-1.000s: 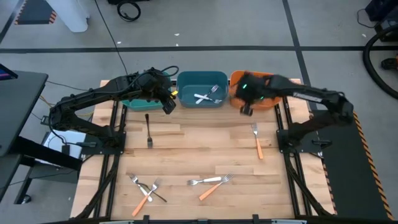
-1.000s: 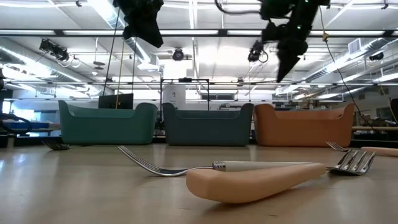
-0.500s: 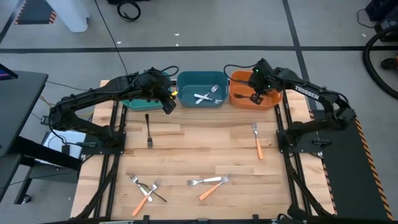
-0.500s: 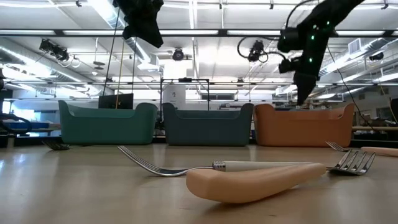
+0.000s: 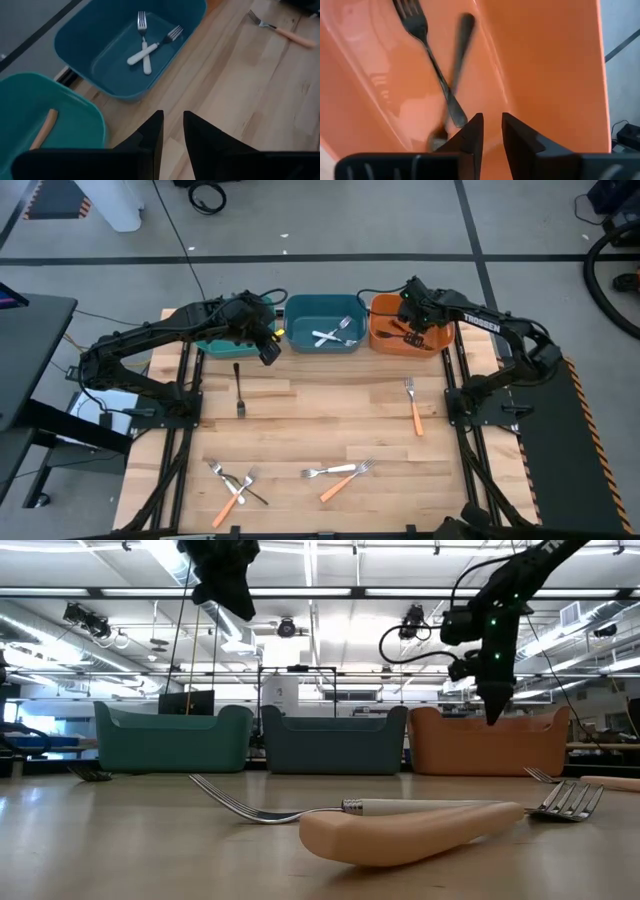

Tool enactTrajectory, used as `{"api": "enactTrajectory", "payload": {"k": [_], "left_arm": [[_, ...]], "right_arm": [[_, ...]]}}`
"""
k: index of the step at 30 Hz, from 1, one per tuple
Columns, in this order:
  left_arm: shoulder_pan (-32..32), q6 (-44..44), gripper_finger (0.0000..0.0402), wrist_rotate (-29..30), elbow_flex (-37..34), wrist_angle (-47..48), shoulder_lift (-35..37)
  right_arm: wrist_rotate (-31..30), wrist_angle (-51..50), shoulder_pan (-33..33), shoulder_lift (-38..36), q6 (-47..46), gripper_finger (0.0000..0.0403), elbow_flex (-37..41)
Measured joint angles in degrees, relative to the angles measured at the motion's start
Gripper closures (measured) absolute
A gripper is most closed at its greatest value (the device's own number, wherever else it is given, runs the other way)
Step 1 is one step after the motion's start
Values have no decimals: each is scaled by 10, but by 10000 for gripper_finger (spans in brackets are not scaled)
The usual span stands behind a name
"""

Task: Sort silverware by color (type)
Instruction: Put the white fork into the dark blue bin

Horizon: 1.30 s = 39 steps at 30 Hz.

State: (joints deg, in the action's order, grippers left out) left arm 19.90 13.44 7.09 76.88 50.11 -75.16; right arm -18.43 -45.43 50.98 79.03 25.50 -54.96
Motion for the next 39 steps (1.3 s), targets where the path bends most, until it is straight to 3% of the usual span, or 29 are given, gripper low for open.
{"api": "enactTrajectory", "payload": {"k": [9, 15, 21, 28, 33, 39], "left_arm": [[-8, 76, 319, 1, 0, 80, 0], [-33, 206, 319, 2, 0, 184, 0], [-63, 285, 319, 16, 0, 225, 0], [-81, 305, 317, 22, 0, 224, 0], [-117, 309, 290, 9, -1, 212, -19], [-167, 287, 266, -4, -1, 100, -73]], "right_arm": [[-20, -10, -28, -53, -2, 317, -11], [-16, -8, -59, -92, -51, 318, -48], [-9, -5, -78, -119, -87, 318, -59], [-8, -5, -96, -132, -79, 318, -59], [-8, -5, -108, -138, -78, 318, -59], [0, -5, -117, -138, -78, 318, -59]]}}
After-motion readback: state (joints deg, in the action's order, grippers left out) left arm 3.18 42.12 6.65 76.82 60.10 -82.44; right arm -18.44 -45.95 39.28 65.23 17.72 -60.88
